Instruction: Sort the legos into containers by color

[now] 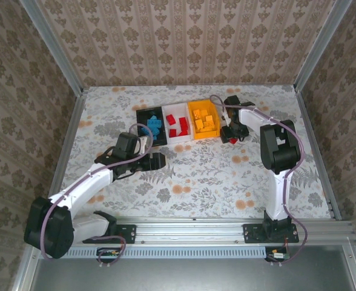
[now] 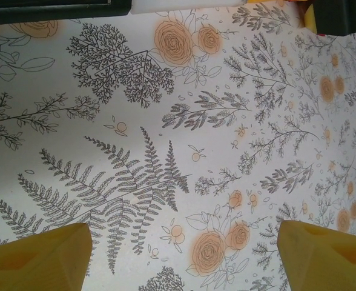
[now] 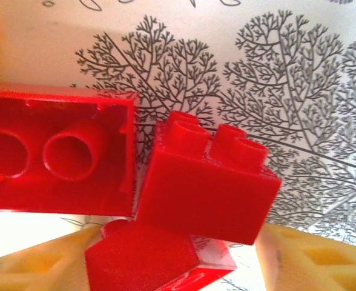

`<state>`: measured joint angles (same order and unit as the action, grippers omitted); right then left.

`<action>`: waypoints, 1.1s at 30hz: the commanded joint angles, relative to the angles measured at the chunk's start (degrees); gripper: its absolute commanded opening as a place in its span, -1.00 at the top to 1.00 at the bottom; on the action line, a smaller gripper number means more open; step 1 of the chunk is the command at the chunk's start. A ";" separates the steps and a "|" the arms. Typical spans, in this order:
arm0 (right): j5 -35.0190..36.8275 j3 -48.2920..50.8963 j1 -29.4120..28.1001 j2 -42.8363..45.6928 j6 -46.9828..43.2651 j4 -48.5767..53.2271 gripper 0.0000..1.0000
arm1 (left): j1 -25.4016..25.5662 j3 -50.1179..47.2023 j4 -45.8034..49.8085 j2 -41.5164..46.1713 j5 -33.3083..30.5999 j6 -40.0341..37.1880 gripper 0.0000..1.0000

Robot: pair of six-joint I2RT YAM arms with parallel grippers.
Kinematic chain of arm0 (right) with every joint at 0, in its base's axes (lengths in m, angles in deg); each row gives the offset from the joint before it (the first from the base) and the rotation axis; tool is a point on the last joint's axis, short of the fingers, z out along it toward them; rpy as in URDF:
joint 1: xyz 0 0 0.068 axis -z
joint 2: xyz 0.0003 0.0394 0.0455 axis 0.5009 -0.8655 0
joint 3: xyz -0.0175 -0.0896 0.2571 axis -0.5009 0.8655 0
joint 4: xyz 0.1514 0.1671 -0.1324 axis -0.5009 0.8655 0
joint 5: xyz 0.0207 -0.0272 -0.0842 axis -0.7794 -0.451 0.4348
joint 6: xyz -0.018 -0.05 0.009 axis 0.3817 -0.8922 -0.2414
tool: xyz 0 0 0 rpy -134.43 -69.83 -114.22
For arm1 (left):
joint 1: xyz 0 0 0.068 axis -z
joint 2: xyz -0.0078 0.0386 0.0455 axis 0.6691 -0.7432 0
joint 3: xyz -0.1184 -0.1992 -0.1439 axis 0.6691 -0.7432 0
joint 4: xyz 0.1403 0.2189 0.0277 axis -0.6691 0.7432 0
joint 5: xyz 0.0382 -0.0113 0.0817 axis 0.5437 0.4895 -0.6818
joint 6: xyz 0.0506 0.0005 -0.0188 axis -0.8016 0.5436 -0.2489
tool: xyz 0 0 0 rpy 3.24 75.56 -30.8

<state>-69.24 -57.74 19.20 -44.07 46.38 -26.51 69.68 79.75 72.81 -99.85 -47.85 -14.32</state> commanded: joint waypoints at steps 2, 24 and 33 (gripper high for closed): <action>-2.42 -0.73 1.27 -1.77 0.46 -1.73 -0.12 | -0.19 0.04 -1.04 -0.40 -0.11 1.26 -0.63; -22.97 14.93 1.36 24.41 16.12 -7.57 0.38 | 0.79 -0.62 -2.66 -0.25 0.39 1.53 -0.66; -49.80 9.02 -3.45 18.21 48.63 -35.11 0.35 | 0.79 -1.43 -4.37 1.38 -0.32 2.94 -0.67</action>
<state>-109.48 -44.91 18.51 -21.09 82.40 -52.15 70.20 79.40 69.82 -100.59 -47.85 -12.63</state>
